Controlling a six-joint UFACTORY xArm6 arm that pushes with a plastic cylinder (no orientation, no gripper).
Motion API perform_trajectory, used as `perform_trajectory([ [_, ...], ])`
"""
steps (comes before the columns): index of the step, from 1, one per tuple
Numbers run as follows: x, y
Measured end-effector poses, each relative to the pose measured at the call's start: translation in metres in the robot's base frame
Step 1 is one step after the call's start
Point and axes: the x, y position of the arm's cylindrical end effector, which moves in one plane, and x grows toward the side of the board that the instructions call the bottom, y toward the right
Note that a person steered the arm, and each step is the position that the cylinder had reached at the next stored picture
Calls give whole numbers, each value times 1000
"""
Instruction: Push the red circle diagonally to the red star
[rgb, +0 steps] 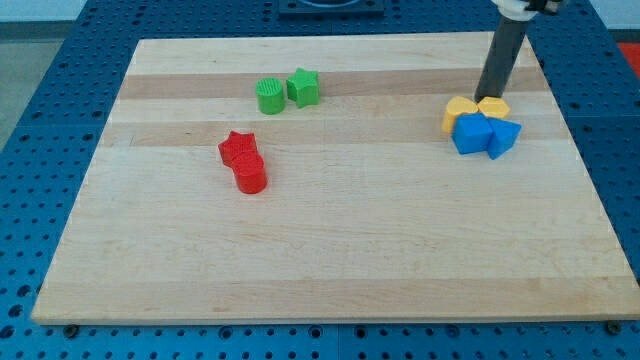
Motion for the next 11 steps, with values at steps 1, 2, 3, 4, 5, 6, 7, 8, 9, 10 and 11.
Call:
perform_trajectory([
  [1, -8, -1],
  [2, -34, -20],
  [3, -40, -52],
  [4, -25, -93],
  [5, -3, -125],
  [6, 21, -142],
  [7, 44, -165],
  [8, 45, -208],
  [9, 45, -246],
  [10, 51, -283],
  [11, 57, -322],
])
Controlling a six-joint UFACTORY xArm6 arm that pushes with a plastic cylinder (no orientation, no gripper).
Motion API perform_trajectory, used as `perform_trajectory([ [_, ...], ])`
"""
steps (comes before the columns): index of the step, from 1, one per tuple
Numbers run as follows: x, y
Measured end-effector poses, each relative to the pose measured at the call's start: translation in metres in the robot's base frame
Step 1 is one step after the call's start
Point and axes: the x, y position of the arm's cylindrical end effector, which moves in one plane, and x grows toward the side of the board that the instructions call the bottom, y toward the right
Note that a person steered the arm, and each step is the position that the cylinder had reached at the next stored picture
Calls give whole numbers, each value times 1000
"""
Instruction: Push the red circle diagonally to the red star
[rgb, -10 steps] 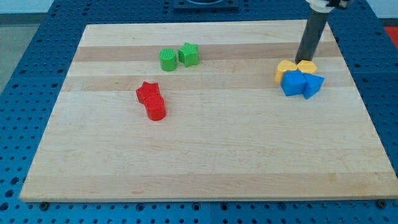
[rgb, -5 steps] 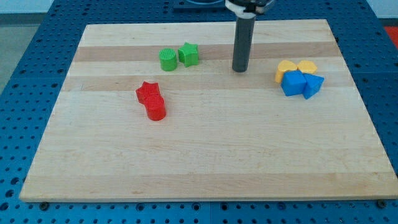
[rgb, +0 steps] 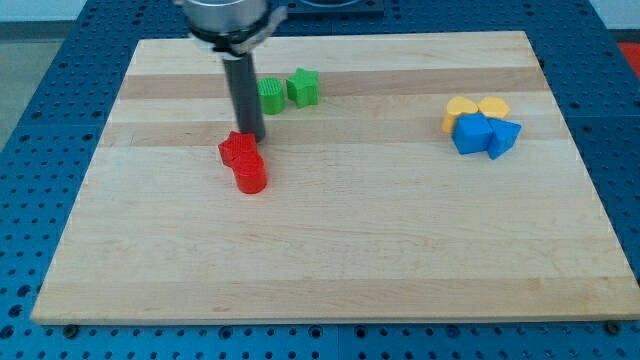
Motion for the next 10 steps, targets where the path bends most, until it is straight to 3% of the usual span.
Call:
perform_trajectory([
  [3, 77, 8],
  [5, 57, -38],
  [6, 67, -62],
  [8, 108, -2],
  [10, 120, 62],
])
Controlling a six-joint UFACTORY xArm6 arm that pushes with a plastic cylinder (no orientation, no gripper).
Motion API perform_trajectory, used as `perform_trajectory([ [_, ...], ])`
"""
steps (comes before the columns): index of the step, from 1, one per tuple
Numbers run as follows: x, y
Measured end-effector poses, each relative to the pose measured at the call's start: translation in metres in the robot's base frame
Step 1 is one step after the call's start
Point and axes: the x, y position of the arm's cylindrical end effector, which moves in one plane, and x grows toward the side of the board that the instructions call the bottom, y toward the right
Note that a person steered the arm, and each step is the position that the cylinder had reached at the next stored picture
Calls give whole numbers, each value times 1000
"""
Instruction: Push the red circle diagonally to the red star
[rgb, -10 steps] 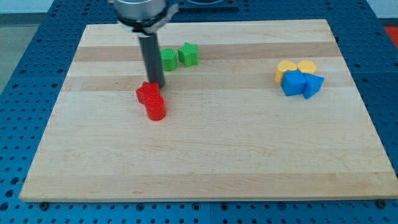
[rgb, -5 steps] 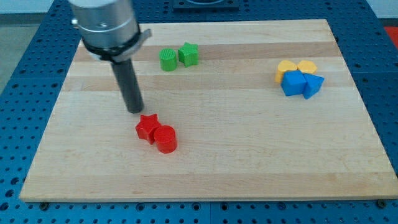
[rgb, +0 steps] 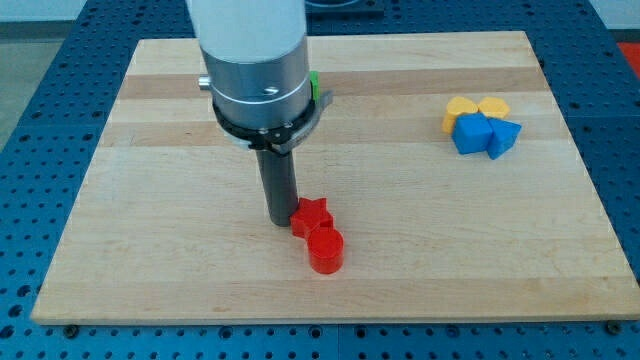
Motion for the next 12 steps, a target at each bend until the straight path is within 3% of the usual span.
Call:
perform_trajectory([
  [2, -3, -52],
  [3, 34, -55],
  [4, 66, -24],
  [6, 67, 124],
  [7, 69, 145],
  [9, 67, 29],
  [10, 35, 13],
  [12, 25, 132],
])
